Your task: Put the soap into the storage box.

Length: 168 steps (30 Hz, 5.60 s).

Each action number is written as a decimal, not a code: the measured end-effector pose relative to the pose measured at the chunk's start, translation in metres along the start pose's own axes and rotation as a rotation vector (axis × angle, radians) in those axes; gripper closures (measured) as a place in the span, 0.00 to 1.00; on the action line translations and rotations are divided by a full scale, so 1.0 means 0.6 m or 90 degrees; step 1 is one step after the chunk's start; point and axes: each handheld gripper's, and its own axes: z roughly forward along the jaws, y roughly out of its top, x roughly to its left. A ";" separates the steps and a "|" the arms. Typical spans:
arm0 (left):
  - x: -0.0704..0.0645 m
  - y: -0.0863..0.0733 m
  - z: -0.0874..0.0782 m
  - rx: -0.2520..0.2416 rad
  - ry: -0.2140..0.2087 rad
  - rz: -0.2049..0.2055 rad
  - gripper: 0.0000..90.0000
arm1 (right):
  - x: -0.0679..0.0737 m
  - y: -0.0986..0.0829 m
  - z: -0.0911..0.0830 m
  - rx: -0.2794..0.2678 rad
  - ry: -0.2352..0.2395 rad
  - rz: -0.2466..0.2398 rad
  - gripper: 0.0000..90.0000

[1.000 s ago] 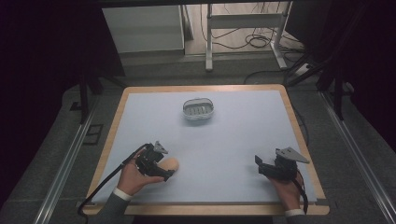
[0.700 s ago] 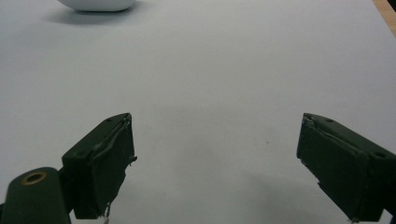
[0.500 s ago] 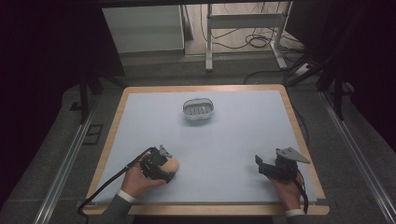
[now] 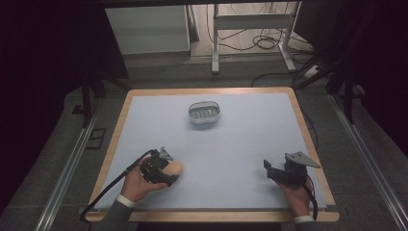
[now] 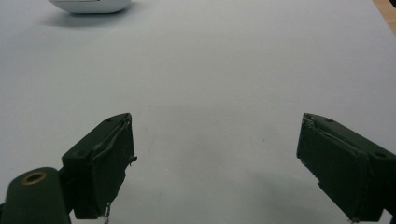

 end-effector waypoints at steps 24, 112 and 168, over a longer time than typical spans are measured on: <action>0.032 0.009 -0.022 -0.033 -0.001 -0.024 0.36 | 0.000 0.000 0.001 0.003 -0.004 0.003 0.13; 0.062 0.130 -0.027 -0.064 0.017 0.005 0.36 | 0.000 0.001 0.003 0.013 -0.005 0.004 0.13; 0.105 0.223 -0.017 -0.086 0.000 -0.003 0.36 | 0.000 0.001 0.004 0.015 -0.005 0.006 0.13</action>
